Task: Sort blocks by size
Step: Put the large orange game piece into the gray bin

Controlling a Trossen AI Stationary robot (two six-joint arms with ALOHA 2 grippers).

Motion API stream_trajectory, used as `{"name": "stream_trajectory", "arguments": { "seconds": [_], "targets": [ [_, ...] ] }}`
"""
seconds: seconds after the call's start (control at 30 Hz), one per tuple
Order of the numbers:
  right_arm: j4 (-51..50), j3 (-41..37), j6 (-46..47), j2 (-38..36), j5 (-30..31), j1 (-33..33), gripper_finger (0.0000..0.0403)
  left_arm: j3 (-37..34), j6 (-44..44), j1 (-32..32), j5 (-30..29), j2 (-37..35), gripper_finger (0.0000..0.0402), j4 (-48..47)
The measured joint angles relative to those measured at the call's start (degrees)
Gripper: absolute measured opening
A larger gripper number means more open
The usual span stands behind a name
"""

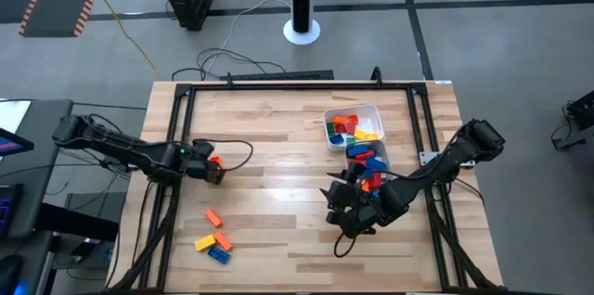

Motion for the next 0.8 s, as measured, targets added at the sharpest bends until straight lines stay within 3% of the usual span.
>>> {"name": "stream_trajectory", "arguments": {
  "seconds": [0.57,0.8],
  "targets": [
    [1.1,0.0,0.2,0.0,-0.2,1.5,0.0255,-2.4,26.4,4.5,7.3,4.2,0.0237,33.8],
    [1.1,0.0,0.9,0.0,-0.2,1.7,0.0255,3.5,29.8,4.5,7.5,4.1,0.0237,24.2]
  ]
}}
